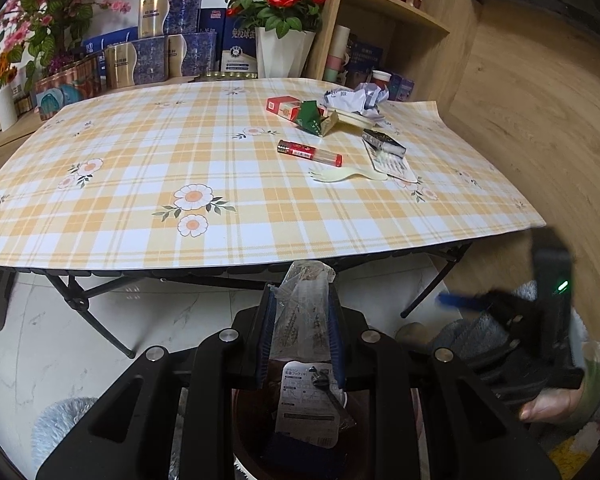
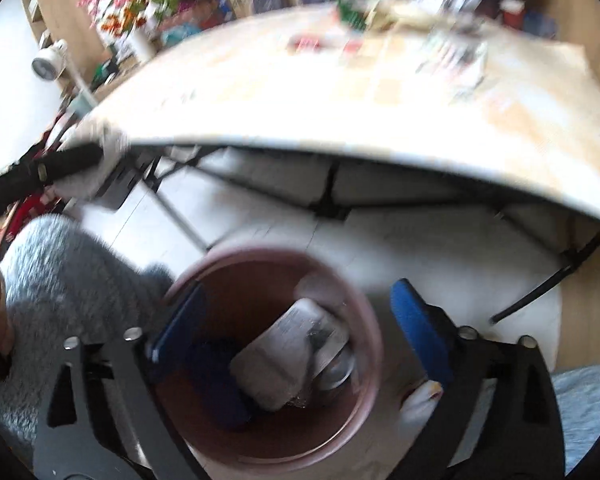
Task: Collect trash
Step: 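Drop the spork into the bin with the right gripper while the left gripper carries the bag over it, then open the left gripper to drop the plastic bag into the bin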
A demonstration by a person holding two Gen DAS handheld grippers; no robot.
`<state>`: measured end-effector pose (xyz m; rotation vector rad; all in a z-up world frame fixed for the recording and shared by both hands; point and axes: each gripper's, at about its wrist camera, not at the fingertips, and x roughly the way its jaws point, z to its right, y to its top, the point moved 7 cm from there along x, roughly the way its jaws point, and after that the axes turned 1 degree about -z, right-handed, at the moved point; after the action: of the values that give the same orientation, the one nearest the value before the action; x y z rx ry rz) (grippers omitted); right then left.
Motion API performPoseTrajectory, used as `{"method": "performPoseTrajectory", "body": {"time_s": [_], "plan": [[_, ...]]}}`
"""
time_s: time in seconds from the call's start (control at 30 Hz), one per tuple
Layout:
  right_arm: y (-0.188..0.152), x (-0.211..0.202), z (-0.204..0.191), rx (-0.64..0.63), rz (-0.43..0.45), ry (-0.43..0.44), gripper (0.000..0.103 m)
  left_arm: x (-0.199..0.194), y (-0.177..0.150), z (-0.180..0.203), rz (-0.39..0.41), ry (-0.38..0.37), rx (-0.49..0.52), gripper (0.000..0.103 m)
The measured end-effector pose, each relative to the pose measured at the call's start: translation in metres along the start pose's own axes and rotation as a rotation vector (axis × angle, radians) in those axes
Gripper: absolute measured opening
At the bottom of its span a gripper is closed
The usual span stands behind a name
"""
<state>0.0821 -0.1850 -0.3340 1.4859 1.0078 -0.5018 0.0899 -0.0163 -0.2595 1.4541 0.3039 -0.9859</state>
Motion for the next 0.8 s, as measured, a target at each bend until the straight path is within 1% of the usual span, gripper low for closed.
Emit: {"method": "performPoseTrajectory", "body": {"time_s": [0.1, 0.17, 0.27, 0.37, 0.5, 0.63, 0.8], "plan": [[0.015, -0.025, 0.011, 0.001, 0.122, -0.074, 0.097, 0.005, -0.002, 0.002, -0.02, 0.0, 0.009, 0.024], [0.023, -0.037, 0.019, 0.002, 0.181, -0.119, 0.097, 0.01, -0.004, 0.003, -0.042, 0.006, 0.016, 0.024], [0.032, -0.048, 0.031, 0.005, 0.237, -0.188, 0.097, 0.015, -0.008, 0.005, -0.069, 0.015, 0.031, 0.024], [0.035, -0.053, 0.044, 0.027, 0.252, -0.229, 0.097, 0.022, -0.015, 0.011, -0.109, 0.025, 0.066, 0.024], [0.035, -0.059, 0.058, 0.07, 0.262, -0.255, 0.097, 0.028, -0.022, 0.022, -0.141, 0.037, 0.13, 0.024], [0.032, -0.059, 0.067, 0.104, 0.263, -0.271, 0.097, 0.037, -0.03, 0.032, -0.186, 0.052, 0.202, 0.025], [0.03, -0.057, 0.073, 0.133, 0.258, -0.281, 0.097, 0.051, -0.042, 0.041, -0.251, 0.092, 0.282, 0.026]]}}
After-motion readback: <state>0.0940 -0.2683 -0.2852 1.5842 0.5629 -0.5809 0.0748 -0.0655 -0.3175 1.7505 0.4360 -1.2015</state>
